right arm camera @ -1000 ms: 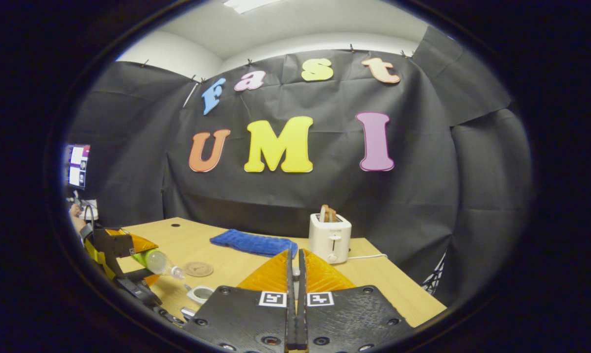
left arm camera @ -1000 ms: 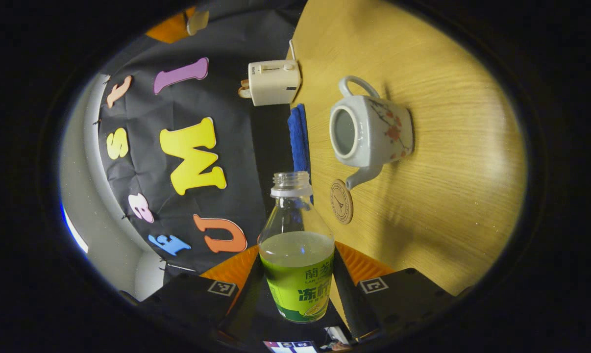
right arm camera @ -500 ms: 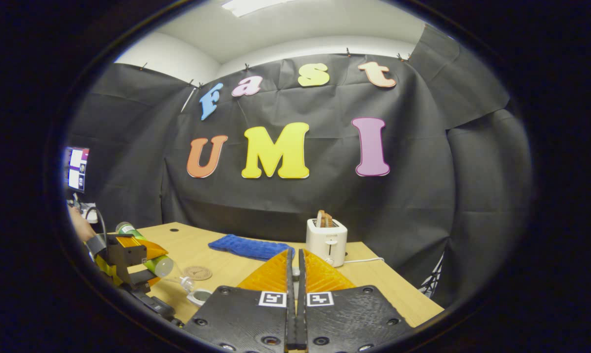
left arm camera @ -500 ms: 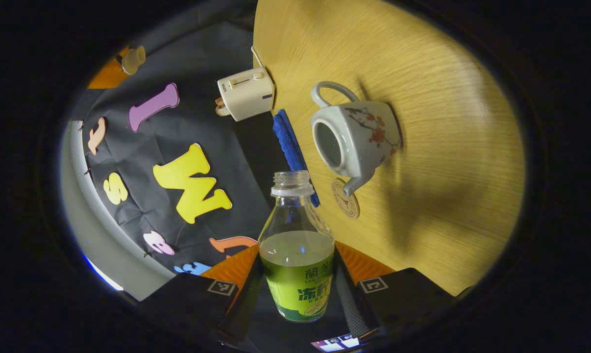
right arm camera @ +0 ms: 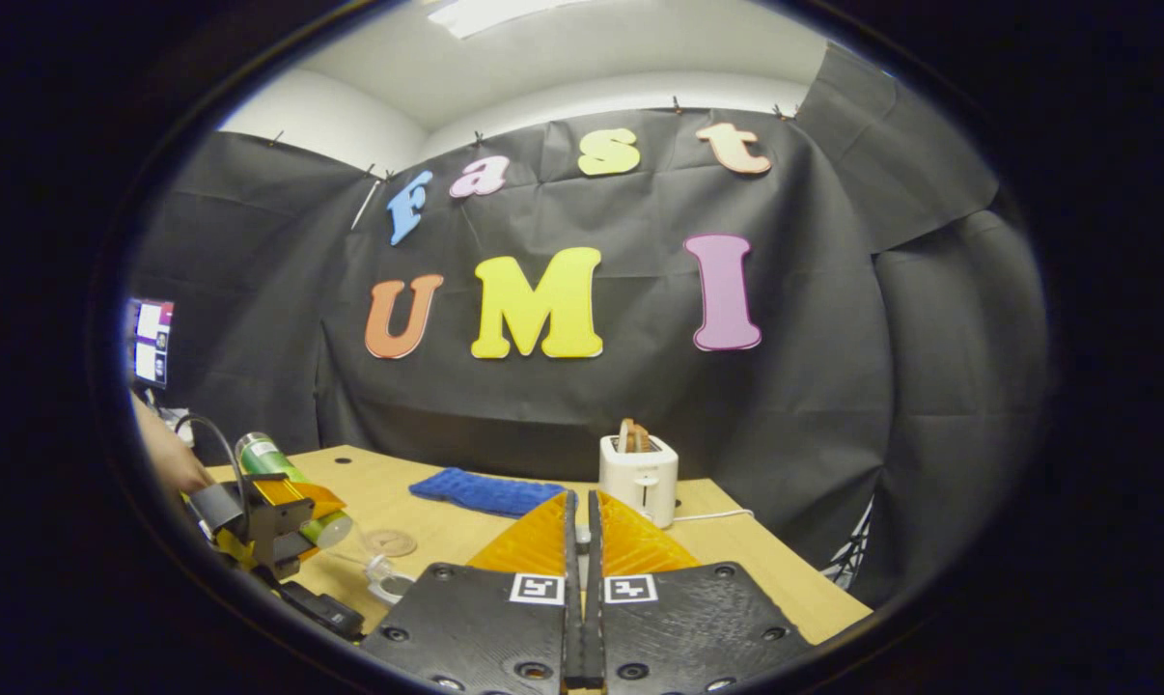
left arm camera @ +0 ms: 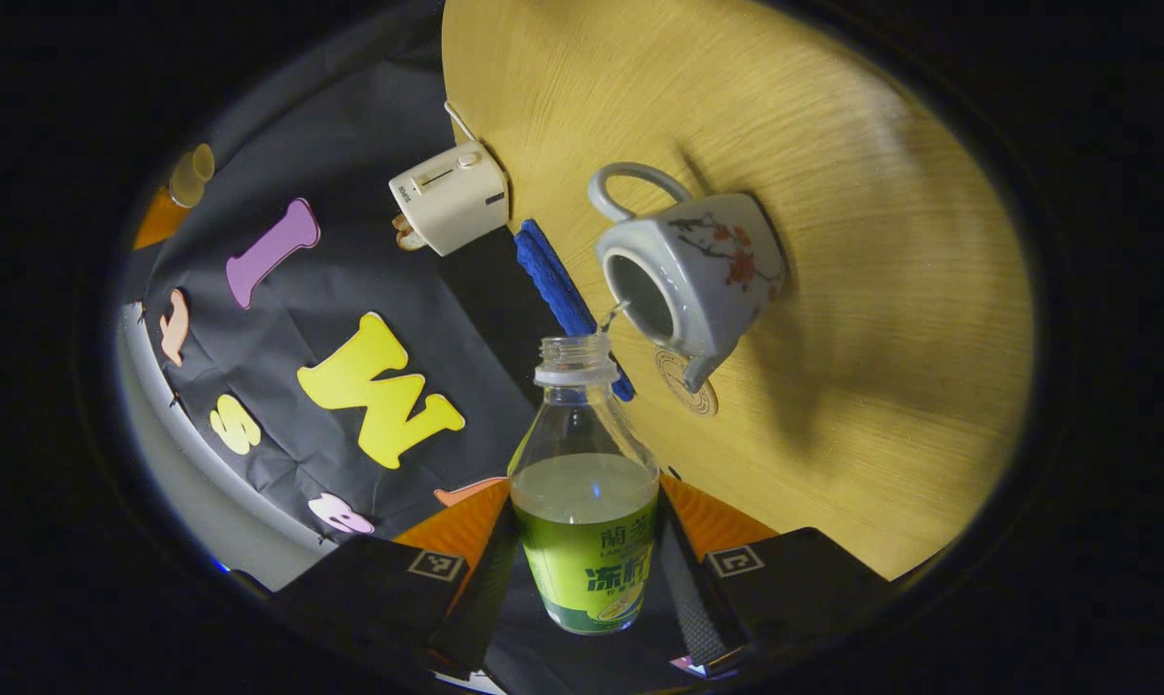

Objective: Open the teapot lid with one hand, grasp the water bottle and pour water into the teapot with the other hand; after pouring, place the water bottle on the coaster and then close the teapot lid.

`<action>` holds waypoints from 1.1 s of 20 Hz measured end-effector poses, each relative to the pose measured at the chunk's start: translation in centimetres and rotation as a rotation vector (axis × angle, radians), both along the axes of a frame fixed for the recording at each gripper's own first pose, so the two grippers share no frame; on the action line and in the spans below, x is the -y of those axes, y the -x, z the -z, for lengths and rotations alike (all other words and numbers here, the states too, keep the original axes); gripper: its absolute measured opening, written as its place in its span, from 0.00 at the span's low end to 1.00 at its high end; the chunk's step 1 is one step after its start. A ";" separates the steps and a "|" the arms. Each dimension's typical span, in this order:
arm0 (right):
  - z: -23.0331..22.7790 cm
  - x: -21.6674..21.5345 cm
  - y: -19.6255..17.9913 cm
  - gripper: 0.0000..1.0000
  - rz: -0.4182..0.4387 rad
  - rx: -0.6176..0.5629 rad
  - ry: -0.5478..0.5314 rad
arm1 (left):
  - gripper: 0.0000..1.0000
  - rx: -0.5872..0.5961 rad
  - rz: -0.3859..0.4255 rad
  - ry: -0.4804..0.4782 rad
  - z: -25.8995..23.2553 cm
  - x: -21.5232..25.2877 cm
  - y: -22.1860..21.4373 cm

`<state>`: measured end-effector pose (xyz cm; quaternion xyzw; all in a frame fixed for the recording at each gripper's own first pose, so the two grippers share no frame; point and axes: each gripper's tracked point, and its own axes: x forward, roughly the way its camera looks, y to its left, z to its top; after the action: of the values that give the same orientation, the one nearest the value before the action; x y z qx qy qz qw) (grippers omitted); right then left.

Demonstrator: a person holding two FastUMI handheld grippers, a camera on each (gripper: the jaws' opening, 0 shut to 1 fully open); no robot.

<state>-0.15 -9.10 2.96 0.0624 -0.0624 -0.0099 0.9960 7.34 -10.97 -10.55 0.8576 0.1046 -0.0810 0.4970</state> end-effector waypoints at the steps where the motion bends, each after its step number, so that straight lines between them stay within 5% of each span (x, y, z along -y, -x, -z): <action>1: -0.1 0.1 0.0 0.01 -0.001 0.001 -0.005 | 0.76 0.001 0.000 -0.009 -0.1 0.1 -0.1; 14: 0.0 0.7 0.1 0.01 0.007 -0.006 -0.011 | 0.76 0.025 0.008 -0.209 -3.1 -0.1 0.2; 22: 0.2 0.6 -0.2 0.00 -0.002 -0.015 -0.019 | 0.76 0.029 0.013 -0.218 -3.2 0.5 0.0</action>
<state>0.03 -9.74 2.80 0.0719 -0.0550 -0.0097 0.9958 7.33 -11.47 -7.31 0.9082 0.1001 -0.0599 0.4019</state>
